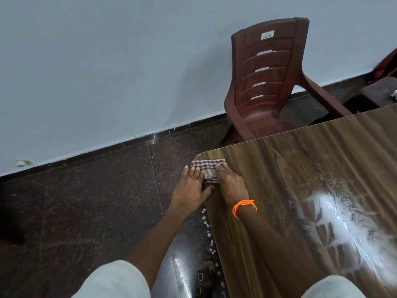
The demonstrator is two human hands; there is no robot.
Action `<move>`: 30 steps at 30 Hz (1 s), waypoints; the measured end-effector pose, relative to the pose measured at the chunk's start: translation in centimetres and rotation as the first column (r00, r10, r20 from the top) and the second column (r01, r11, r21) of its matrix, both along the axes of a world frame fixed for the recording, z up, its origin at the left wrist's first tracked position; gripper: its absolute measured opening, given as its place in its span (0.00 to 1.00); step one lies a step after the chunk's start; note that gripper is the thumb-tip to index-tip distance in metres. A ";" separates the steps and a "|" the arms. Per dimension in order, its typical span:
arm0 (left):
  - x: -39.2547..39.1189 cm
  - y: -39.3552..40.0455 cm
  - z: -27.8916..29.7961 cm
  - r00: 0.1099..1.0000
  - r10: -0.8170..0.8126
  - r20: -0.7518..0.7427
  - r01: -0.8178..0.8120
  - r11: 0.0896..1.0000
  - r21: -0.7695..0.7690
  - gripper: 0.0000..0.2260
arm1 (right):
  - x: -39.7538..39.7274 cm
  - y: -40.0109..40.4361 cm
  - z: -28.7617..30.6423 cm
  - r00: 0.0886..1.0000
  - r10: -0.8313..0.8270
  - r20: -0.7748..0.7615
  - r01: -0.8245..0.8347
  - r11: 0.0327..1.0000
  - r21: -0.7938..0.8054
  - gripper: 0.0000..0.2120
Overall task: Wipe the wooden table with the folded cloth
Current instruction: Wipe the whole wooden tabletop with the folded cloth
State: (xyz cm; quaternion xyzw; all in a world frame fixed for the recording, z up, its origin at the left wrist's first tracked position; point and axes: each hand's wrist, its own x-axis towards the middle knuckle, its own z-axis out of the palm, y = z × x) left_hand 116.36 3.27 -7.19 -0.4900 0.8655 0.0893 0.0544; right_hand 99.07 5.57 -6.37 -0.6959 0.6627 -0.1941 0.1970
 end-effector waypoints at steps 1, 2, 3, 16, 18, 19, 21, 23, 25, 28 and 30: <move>0.0 0.8 0.0 1.000 -0.004 -0.001 0.004 1.000 0.002 0.34 | -0.1 0.8 0.0 1.000 0.009 -0.005 -0.009 1.000 0.003 0.15; 0.0 1.6 0.0 1.000 -0.006 -0.002 0.006 1.000 0.005 0.35 | -0.3 1.5 0.1 1.000 0.018 -0.011 -0.018 1.000 0.010 0.15; 0.0 2.4 0.1 1.000 -0.007 0.002 0.007 1.000 0.009 0.35 | -0.4 2.3 0.1 1.000 0.027 -0.015 -0.027 0.999 0.018 0.15; -1.5 16.0 -0.5 0.998 -0.003 0.064 0.003 1.000 -0.001 0.37 | -2.7 15.5 0.9 0.993 0.120 -0.010 -0.120 0.991 0.059 0.19; -1.9 18.4 -0.5 0.997 0.007 0.071 -0.007 1.000 0.000 0.35 | -2.9 17.9 0.8 0.991 0.136 -0.006 -0.136 0.989 0.053 0.19; -2.1 19.6 -0.5 0.998 0.014 0.069 -0.014 1.000 -0.002 0.35 | -3.1 19.0 0.8 0.989 0.144 -0.008 -0.144 0.988 0.053 0.19; -2.4 22.0 -0.4 0.998 0.030 0.060 -0.030 1.000 -0.002 0.35 | -3.4 21.0 0.6 0.989 0.150 -0.005 -0.149 0.987 0.054 0.19; -2.8 24.5 -0.2 0.998 0.042 0.053 -0.042 0.999 -0.008 0.35 | -3.8 23.2 0.6 0.987 0.161 -0.013 -0.160 0.985 0.060 0.19; -3.1 26.9 -0.2 0.997 0.048 0.056 -0.048 0.999 -0.001 0.34 | -4.1 25.4 0.5 0.985 0.173 -0.015 -0.171 0.982 0.077 0.19; -3.6 30.8 0.0 0.996 0.071 0.054 -0.072 0.997 0.015 0.34 | -4.6 28.9 0.6 0.980 0.197 -0.018 -0.194 0.977 0.088 0.19; -3.9 33.2 0.0 0.995 0.086 0.047 -0.087 0.996 0.022 0.34 | -4.9 31.0 0.7 0.979 0.204 -0.028 -0.200 0.975 0.092 0.18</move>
